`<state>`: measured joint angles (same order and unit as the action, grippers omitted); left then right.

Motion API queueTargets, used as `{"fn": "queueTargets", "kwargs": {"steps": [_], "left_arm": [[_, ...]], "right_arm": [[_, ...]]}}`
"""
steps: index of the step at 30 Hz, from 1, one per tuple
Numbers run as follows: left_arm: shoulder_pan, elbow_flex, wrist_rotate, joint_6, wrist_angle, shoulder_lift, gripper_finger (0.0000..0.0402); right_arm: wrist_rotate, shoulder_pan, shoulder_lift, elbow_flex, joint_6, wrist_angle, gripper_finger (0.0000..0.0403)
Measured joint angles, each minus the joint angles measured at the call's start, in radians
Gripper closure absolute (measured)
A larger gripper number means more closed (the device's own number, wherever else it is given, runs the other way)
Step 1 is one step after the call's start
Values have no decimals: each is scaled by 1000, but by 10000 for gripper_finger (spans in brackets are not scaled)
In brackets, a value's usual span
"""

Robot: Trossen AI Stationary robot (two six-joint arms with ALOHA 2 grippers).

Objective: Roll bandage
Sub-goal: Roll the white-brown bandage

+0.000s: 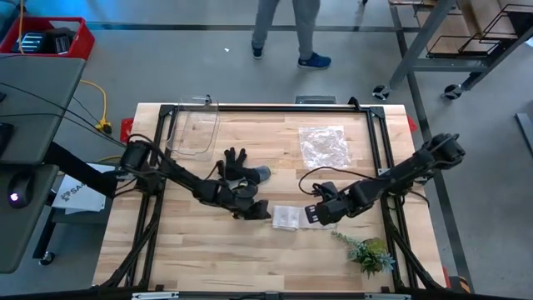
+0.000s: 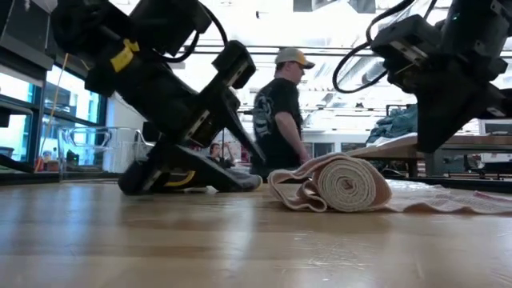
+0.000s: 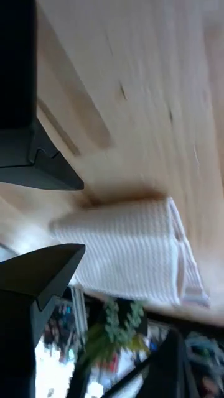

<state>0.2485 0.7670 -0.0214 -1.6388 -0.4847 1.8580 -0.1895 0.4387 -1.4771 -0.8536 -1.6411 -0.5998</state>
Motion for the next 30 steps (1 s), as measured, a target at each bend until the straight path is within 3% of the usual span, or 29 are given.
{"fn": "queueTargets", "kwargs": {"steps": [5, 19, 26, 30], "left_arm": [[0, 22, -24, -9, -41, 32, 256], [-18, 96, 32, -4, -44, 107, 256], [-21, 99, 77, -90, 76, 106, 283], [-23, 138, 108, -59, 150, 110, 303]], "right_arm": [[0, 2, 11, -1, 0, -33, 403], [-1, 2, 26, -1, 1, -32, 403], [18, 2, 26, -2, 0, -29, 403], [18, 2, 26, -2, 0, -29, 403]]}}
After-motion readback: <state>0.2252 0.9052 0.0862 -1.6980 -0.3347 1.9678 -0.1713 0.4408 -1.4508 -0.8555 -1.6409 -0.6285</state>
